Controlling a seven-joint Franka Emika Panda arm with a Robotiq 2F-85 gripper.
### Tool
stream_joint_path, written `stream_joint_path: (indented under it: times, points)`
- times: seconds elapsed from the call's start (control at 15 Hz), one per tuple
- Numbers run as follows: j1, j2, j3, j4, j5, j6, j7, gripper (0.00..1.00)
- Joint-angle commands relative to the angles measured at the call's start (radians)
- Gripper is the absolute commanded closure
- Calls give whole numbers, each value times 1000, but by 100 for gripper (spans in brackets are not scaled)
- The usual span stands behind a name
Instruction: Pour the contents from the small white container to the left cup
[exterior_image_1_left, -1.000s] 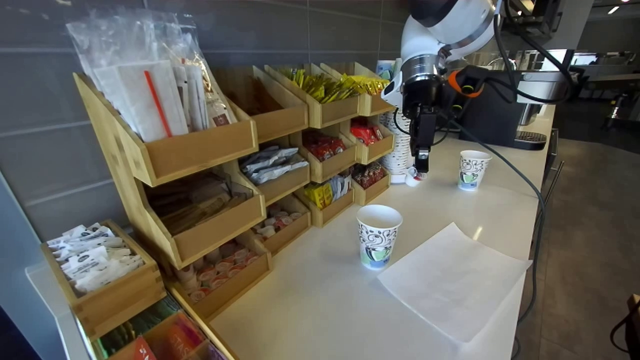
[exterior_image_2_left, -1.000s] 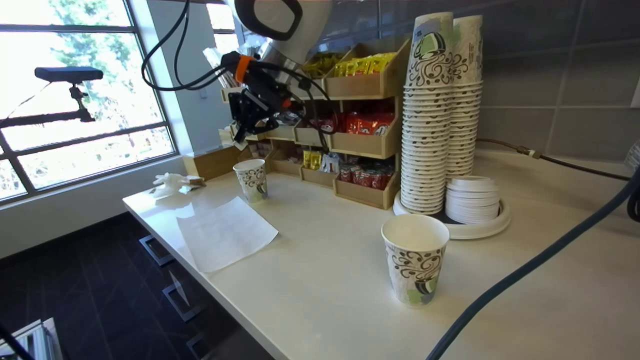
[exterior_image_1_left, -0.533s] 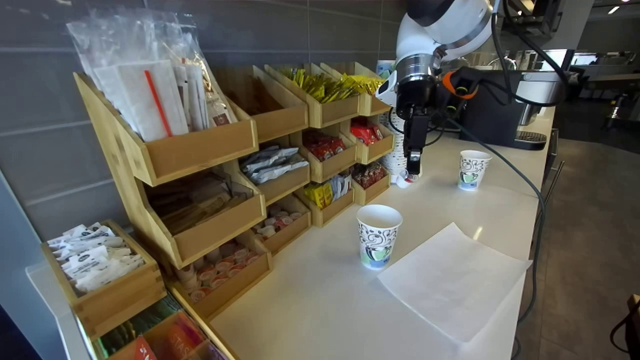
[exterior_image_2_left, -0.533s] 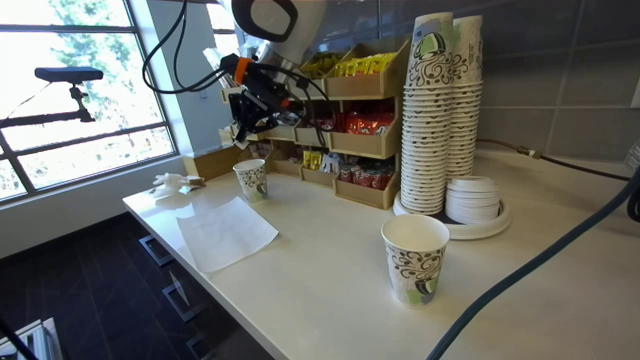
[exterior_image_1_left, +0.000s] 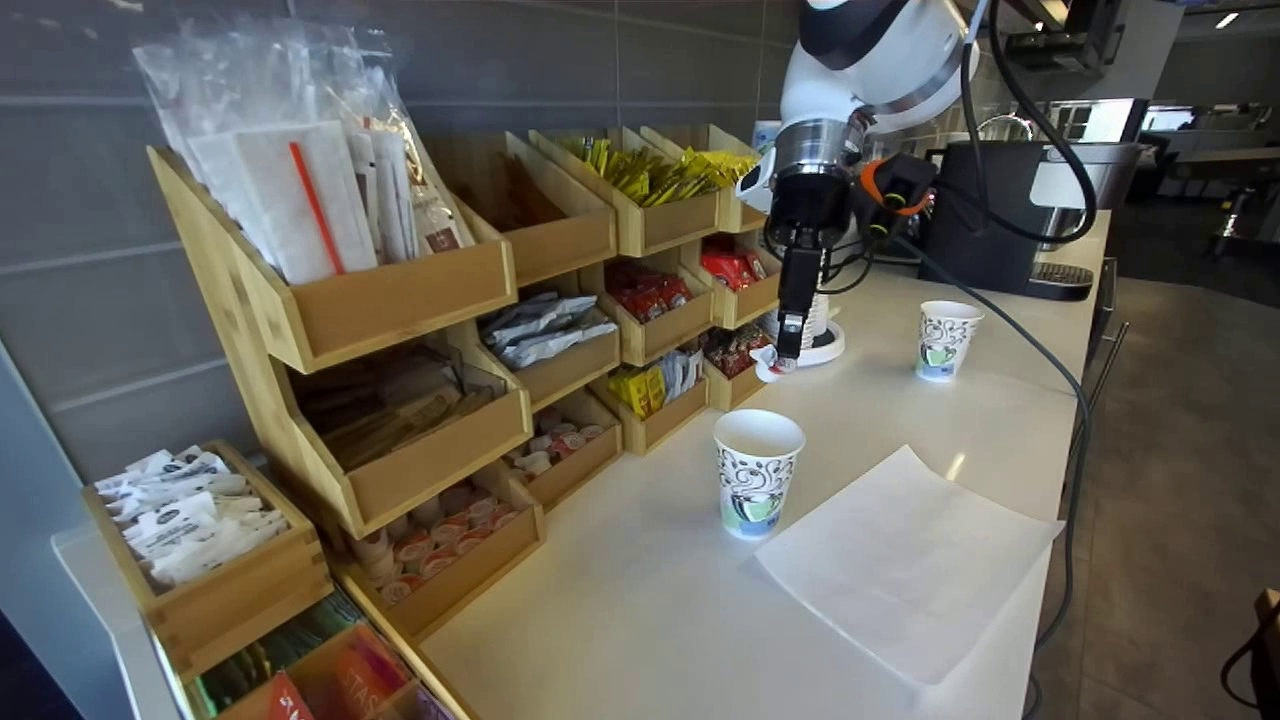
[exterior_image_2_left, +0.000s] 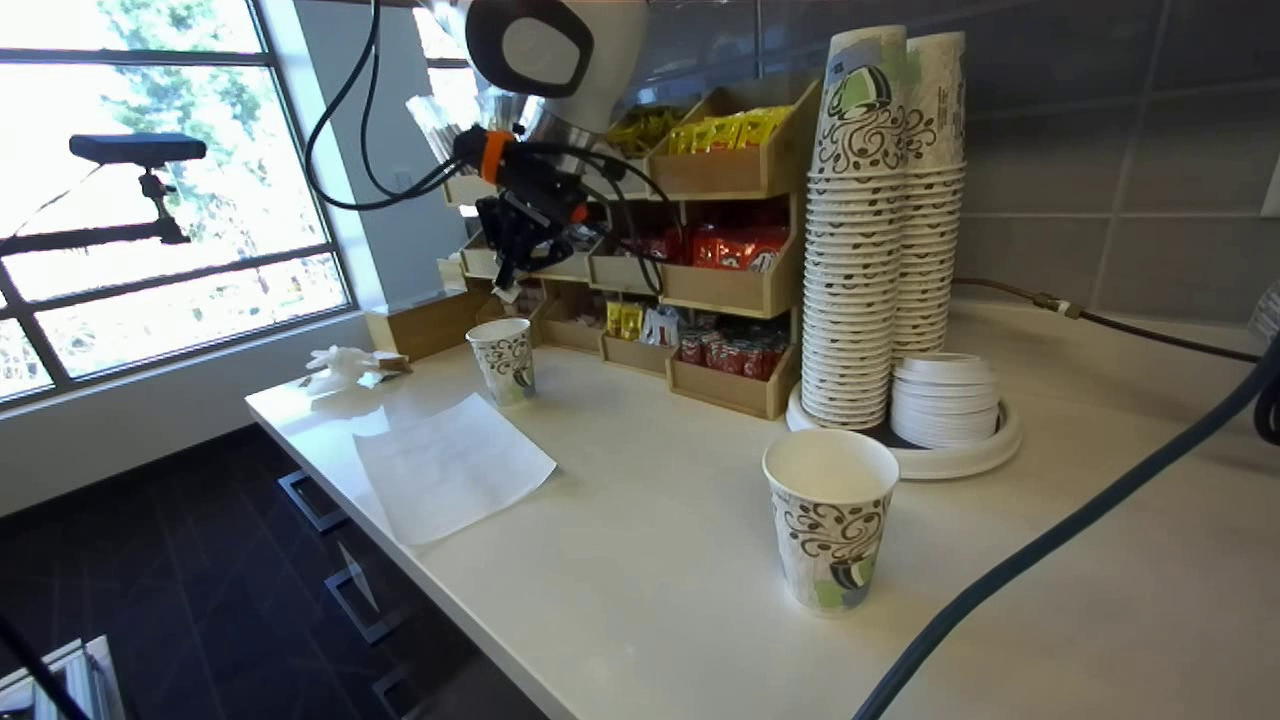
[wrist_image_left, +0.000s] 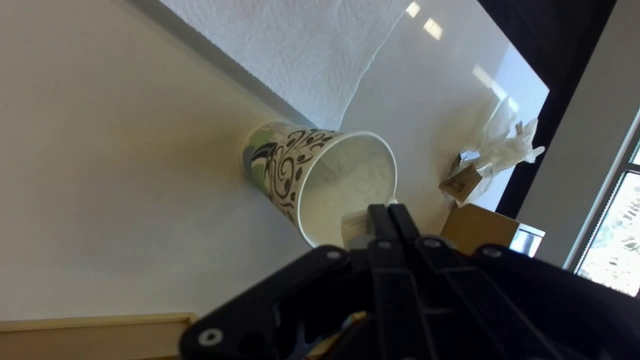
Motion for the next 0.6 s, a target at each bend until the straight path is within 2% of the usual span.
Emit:
stream_joint_path:
  times: [0.0, 0.53]
  points:
    - [12, -15, 12, -23, 3, 53, 12, 99]
    - [38, -41, 28, -62, -56, 106, -4, 99]
